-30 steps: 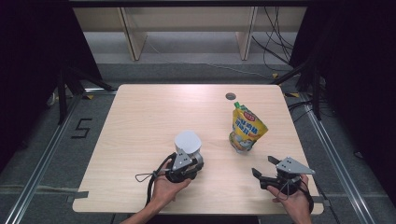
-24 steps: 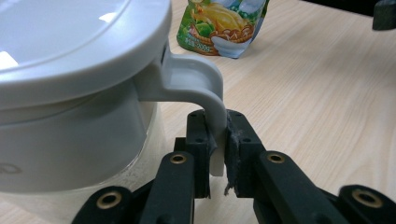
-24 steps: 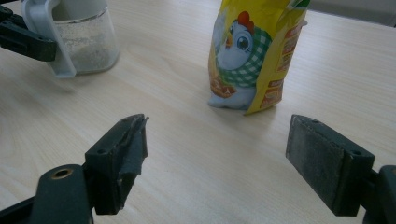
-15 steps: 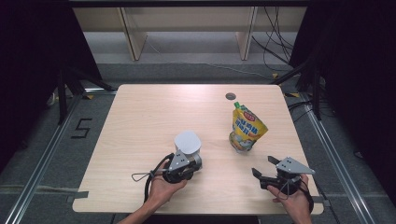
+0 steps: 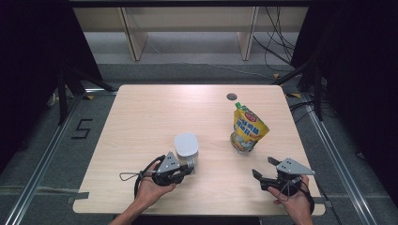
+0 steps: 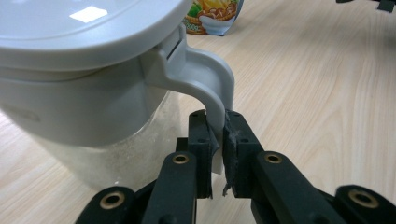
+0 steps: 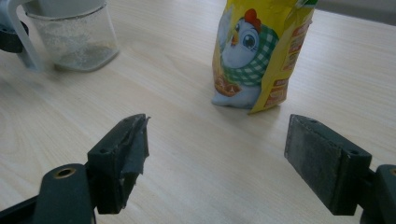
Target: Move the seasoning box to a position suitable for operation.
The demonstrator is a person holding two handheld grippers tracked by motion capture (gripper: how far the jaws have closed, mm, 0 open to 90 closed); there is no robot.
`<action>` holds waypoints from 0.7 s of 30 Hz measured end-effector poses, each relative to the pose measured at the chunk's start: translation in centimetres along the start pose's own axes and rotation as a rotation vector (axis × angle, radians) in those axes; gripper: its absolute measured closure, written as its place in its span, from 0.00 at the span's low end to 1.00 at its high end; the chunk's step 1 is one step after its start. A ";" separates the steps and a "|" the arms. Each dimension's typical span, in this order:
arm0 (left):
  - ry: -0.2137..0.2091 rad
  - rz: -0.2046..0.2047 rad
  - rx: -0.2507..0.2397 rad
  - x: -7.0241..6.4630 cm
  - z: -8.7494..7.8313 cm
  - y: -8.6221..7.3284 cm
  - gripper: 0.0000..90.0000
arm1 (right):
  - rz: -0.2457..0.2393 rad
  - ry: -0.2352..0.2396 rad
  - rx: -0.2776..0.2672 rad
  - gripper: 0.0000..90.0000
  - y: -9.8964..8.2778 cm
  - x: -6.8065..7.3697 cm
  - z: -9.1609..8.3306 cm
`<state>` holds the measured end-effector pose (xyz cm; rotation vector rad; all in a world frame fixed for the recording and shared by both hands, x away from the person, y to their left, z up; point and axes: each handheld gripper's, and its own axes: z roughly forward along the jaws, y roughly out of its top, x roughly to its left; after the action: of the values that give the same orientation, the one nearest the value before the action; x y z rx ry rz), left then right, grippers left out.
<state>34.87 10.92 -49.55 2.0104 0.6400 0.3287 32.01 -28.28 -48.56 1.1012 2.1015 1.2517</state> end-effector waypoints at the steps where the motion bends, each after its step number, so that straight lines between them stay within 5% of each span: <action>1: -0.009 -0.001 -0.009 0.1 -0.1 -0.1 0.91 | -0.008 0.010 -0.001 0.25 0.0 -0.1 0.1; 12: -0.020 0.054 0.007 0.8 -1.7 -0.8 0.90 | -0.011 -0.003 0.003 0.25 0.0 -0.1 0.0; 21: -0.016 0.038 0.018 1.4 -2.7 -1.3 0.91 | -0.009 0.013 0.009 0.25 0.0 0.0 0.1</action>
<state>34.32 14.14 -49.38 2.0420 0.5977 0.3300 32.08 -28.21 -48.56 1.0894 2.1205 1.2498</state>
